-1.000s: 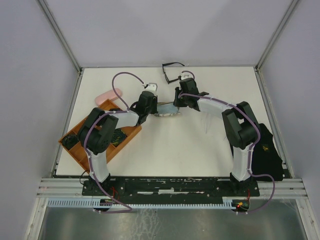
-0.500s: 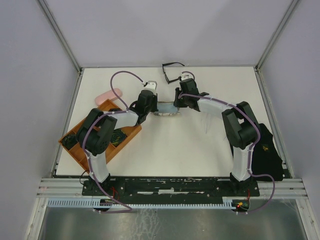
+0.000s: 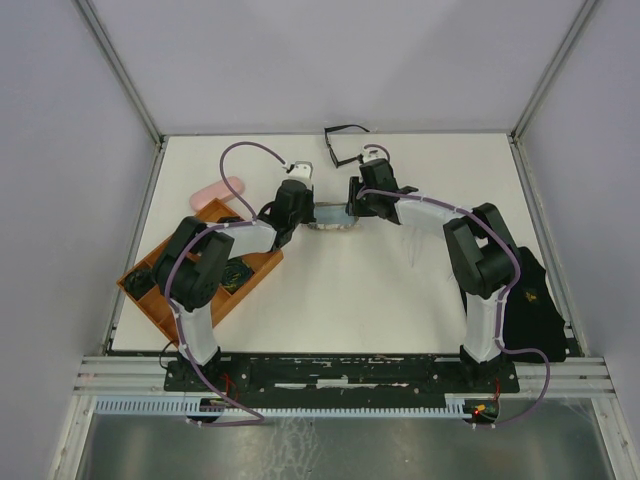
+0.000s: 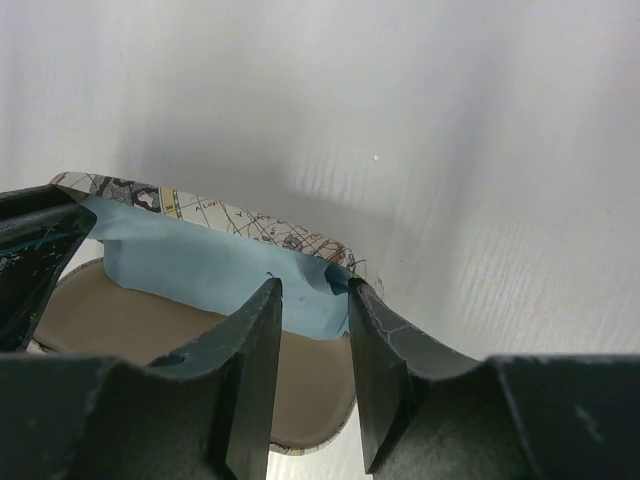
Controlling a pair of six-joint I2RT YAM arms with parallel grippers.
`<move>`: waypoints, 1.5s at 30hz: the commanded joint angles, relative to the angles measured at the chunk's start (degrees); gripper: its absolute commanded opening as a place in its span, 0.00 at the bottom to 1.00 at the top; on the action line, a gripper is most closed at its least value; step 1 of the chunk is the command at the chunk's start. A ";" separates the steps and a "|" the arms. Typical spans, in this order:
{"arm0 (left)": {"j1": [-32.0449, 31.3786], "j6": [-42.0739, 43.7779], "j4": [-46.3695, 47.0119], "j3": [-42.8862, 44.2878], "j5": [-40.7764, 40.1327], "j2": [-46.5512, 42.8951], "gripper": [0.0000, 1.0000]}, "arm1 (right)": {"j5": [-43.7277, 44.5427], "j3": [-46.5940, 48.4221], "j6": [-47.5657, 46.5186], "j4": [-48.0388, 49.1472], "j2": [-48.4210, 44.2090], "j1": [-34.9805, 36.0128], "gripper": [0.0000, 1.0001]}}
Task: Organize the sunglasses
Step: Place the glasses cleaning cloth in the sunglasses case.
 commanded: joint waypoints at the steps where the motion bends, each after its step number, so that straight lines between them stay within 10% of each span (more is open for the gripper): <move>1: 0.41 1.08 2.74 1.98 -1.68 -1.56 0.28 | 1.22 -1.04 -0.32 2.88 -2.92 -0.26 0.42; 22: 0.42 -2.92 0.58 -1.67 -1.15 -9.35 0.45 | 2.23 -3.54 -3.16 0.48 -11.25 -0.74 0.51; 45: 0.34 -17.40 -12.63 -17.68 -4.96 -30.57 0.47 | -3.30 33.36 -7.75 -28.91 12.89 -3.23 0.33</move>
